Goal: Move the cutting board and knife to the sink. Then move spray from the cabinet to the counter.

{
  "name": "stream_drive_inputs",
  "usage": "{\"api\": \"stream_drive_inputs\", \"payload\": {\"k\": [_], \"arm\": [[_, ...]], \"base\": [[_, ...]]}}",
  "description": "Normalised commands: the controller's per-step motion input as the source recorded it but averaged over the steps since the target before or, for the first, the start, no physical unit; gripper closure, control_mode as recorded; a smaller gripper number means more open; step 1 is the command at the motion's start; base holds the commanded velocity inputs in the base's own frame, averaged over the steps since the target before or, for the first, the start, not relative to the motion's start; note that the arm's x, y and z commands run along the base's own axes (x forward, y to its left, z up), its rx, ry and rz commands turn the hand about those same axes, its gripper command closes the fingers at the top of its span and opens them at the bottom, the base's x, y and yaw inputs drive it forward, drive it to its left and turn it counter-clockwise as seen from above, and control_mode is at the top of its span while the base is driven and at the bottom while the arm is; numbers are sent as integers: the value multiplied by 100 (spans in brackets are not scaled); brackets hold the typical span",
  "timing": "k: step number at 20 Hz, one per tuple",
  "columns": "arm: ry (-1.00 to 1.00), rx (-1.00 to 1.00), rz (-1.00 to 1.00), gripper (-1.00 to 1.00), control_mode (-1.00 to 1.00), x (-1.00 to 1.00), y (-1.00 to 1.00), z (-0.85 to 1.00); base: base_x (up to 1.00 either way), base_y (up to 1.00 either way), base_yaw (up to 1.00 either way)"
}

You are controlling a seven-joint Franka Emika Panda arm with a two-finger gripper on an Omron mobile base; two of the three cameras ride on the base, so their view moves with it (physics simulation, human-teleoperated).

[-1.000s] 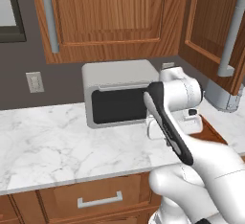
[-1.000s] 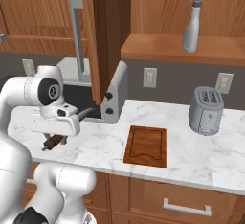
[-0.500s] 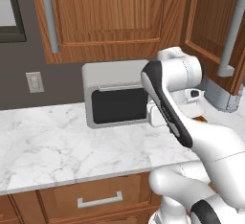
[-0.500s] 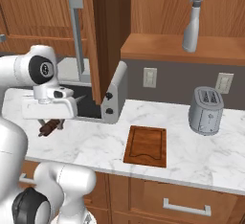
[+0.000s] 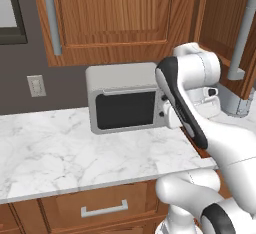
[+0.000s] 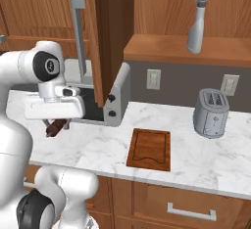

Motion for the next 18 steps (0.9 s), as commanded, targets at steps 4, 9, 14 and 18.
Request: {"api": "stream_drive_inputs", "payload": {"k": [4, 9, 14, 18], "arm": [[0, 2, 6, 100, -100, -18, -7, 0], [0, 2, 0, 100, -100, -7, 0, 0], [0, 1, 0, 100, 100, -5, 0, 1], [0, 0, 0, 100, 100, 0, 0, 0]], "base": [[0, 0, 0], [0, 0, 0], [-18, 0, 0], [-100, 12, 4]]}}
